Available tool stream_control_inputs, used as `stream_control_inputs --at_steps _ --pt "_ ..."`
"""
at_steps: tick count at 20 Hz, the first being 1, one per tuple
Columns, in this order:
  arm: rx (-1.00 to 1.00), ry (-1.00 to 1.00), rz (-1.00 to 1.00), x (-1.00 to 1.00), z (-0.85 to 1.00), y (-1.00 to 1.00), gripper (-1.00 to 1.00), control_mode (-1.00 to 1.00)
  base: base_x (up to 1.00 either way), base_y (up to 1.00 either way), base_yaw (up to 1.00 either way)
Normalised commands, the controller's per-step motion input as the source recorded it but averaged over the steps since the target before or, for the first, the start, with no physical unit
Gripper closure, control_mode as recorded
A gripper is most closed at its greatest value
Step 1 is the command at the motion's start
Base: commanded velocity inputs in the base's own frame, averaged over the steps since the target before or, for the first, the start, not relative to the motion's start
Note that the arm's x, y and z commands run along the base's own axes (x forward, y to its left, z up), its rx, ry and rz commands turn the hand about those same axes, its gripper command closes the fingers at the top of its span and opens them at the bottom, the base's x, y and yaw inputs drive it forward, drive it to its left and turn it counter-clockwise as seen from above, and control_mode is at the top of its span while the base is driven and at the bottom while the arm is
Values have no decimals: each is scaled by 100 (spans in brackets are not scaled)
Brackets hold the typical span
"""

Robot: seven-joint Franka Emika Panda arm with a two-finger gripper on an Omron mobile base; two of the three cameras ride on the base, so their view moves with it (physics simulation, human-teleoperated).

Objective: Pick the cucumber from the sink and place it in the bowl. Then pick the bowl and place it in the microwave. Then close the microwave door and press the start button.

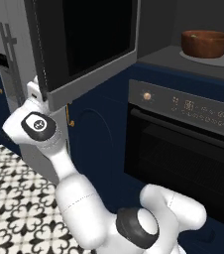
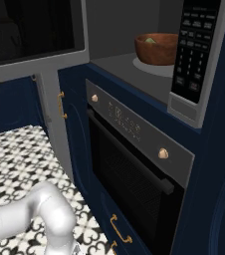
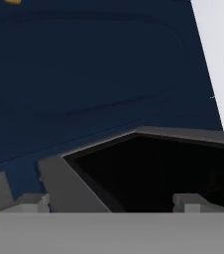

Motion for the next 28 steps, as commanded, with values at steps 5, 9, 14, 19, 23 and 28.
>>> stream_control_inputs --at_steps 5,9,14,19,23,28 --pt "8 -23 -12 -74 22 -100 -100 -100 0 0 0" --pt "11 -13 -13 -76 8 -100 -100 -100 0 0 0" --pt "17 -7 -10 -74 31 -100 -100 -100 0 0 0" --pt "24 -10 -2 -59 47 -99 -100 -100 0 0 0" --pt "29 -14 0 -19 41 -85 -100 -100 0 0 0" --pt "29 -9 0 1 15 -80 -100 -100 0 0 0"
